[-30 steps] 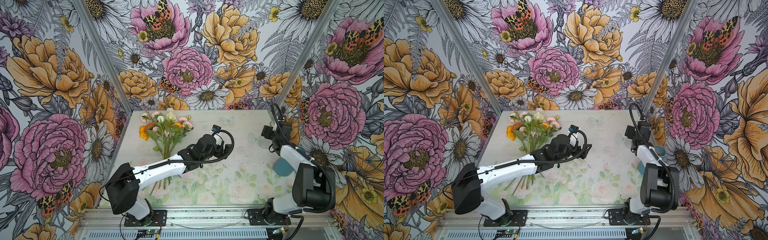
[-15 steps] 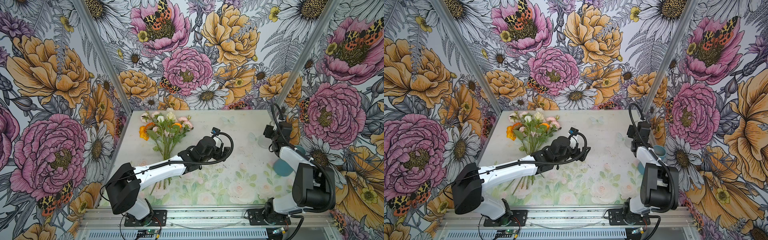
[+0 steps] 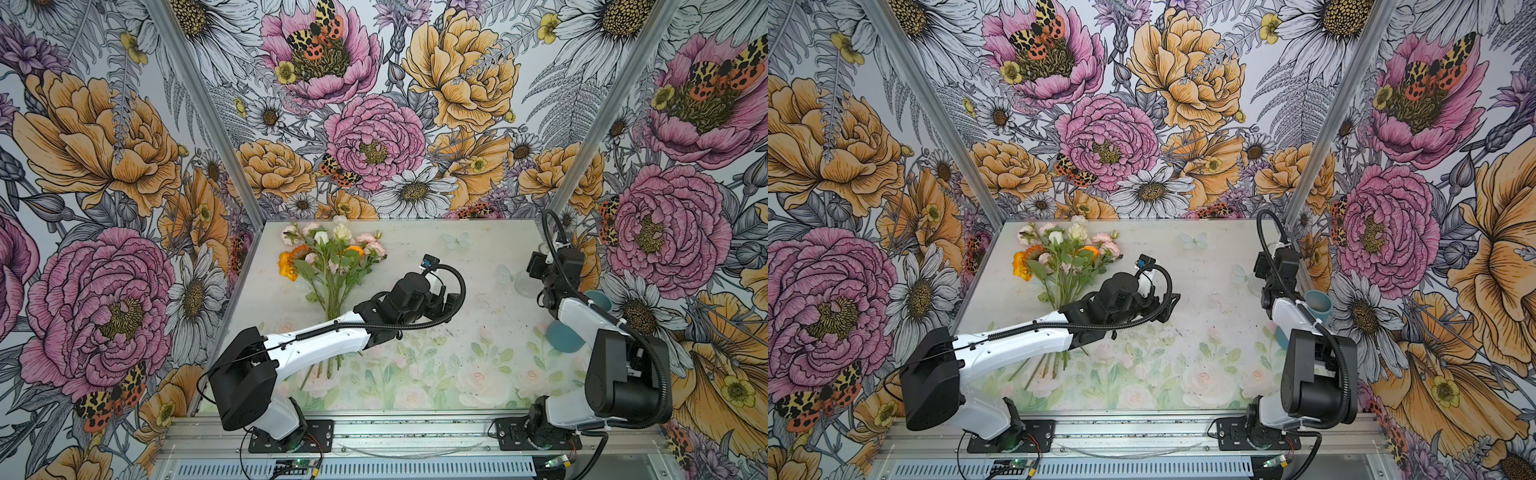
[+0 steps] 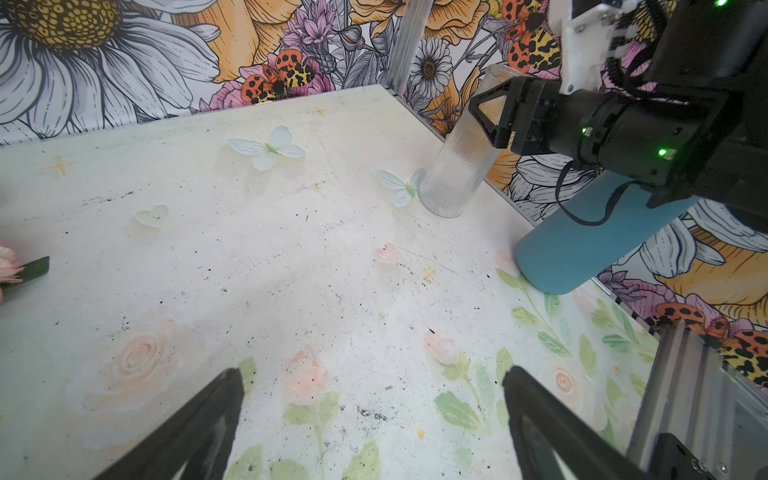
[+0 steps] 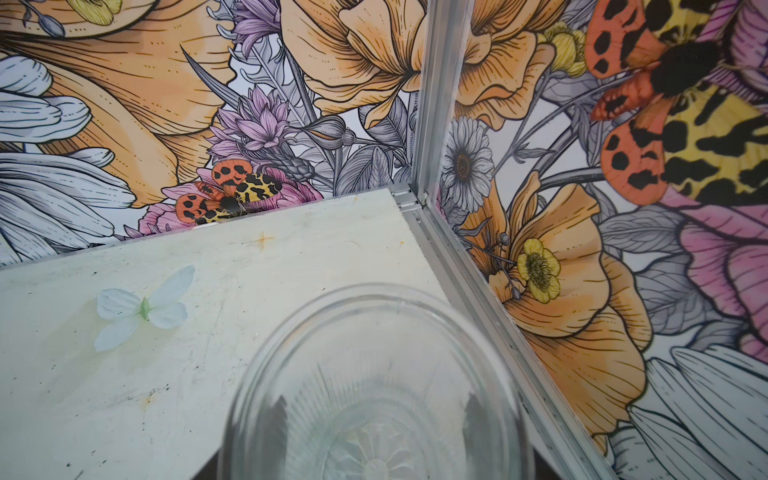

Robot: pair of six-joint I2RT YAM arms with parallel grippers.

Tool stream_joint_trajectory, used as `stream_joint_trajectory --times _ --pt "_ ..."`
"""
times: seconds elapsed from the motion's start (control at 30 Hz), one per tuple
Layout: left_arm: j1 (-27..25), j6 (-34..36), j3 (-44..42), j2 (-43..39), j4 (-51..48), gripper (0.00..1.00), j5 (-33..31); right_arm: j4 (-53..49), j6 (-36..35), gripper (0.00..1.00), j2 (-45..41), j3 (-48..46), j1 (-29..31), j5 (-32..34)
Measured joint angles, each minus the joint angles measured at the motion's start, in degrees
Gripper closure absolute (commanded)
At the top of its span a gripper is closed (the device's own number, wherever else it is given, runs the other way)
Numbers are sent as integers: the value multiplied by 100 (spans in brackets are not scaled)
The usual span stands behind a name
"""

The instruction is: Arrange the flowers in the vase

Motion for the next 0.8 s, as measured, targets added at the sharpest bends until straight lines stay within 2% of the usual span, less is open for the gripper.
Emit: stream_joint_trajectory --times 0.2,0.4,0.57,0.8 --pt "0 0 -2 -15 -20 1 0 81 -20 57 -120 -129 55 -315" --pt "7 2 -7 -70 -39 1 -2 -129 -22 61 -299 -142 483 -662" --pt "195 -46 -214 -323 -57 1 2 -326 13 61 -459 -142 992 -892" --pt "898 -396 -828 -1084 -341 1 -4 -511 37 62 -575 0 2227 -885"
